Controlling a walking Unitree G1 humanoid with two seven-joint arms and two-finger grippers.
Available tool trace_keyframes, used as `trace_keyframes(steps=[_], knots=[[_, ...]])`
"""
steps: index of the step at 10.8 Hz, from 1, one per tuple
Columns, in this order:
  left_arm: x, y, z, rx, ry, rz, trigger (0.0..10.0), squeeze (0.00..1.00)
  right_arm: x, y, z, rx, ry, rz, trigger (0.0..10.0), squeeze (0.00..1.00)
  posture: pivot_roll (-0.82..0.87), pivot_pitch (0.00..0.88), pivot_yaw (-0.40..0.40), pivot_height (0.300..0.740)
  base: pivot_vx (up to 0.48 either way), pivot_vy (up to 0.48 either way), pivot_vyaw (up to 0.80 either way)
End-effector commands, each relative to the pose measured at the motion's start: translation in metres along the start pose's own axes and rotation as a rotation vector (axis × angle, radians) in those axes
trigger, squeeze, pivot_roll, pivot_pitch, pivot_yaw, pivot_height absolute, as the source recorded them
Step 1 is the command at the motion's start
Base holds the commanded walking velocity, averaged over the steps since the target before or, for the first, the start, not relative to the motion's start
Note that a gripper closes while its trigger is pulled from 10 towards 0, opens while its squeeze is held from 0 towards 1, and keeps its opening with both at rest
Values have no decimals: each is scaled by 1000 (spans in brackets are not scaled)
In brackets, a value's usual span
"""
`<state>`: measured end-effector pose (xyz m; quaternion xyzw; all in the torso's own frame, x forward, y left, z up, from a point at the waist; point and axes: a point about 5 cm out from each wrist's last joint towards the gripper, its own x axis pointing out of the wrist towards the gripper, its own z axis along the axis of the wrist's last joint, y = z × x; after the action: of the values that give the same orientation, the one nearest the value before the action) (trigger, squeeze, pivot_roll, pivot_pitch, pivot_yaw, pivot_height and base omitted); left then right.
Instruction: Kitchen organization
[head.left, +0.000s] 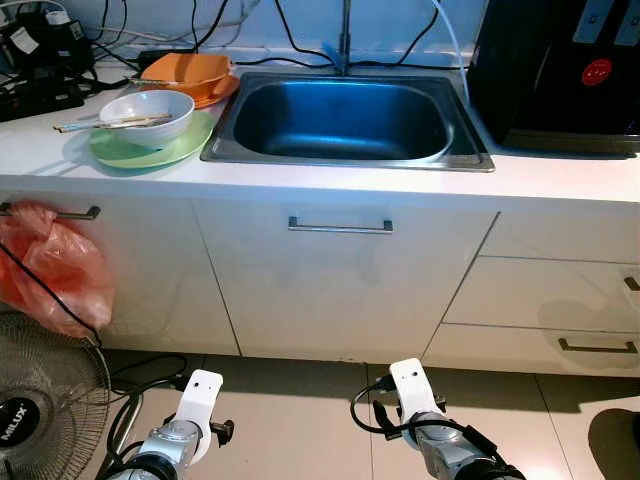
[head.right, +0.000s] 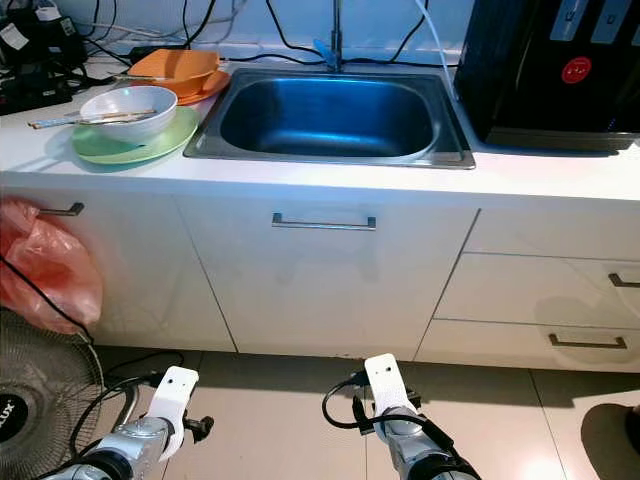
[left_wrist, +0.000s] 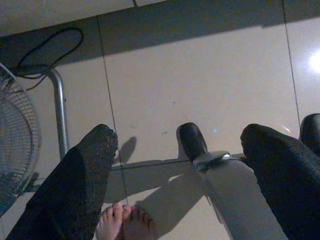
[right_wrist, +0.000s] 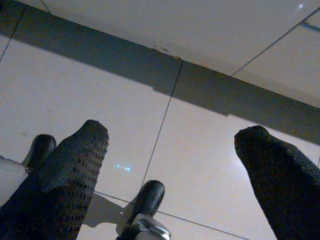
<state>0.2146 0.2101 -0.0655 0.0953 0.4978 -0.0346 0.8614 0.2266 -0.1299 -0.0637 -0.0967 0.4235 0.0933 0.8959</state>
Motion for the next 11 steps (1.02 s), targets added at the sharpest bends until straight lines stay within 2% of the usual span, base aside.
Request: trace_keyframes(steps=[1, 6, 7, 9, 10, 11], knots=[[0, 1, 1, -6, 0, 2, 10000, 0, 0, 0, 2, -13, 0, 0, 10000, 0, 33, 0, 15, 740, 0, 0, 0], [0, 2, -1, -5, 6, 0, 10000, 0, 0, 2, 1, -2, 2, 3, 10000, 0, 30, 0, 19, 740, 0, 0, 0], [-1, 5, -2, -5, 9, 10, 10000, 0, 0, 7, 2, 1, -1, 8, 10000, 0, 36, 0, 21, 740, 0, 0, 0], [-2, 12, -3, -58, -2, 54, 10000, 0, 1, 13, 4, 11, 0, 13, 10000, 0, 59, 6, 51, 740, 0, 0, 0], [-2, 17, -2, 34, 11, 56, 10000, 0, 1, 18, 5, 29, 0, 10, 10000, 0, 49, 4, 68, 740, 0, 0, 0], [-3, 19, -2, 44, 15, 71, 10000, 0, 1, 21, 6, 40, -6, 16, 10000, 0, 45, 7, 69, 740, 0, 0, 0]])
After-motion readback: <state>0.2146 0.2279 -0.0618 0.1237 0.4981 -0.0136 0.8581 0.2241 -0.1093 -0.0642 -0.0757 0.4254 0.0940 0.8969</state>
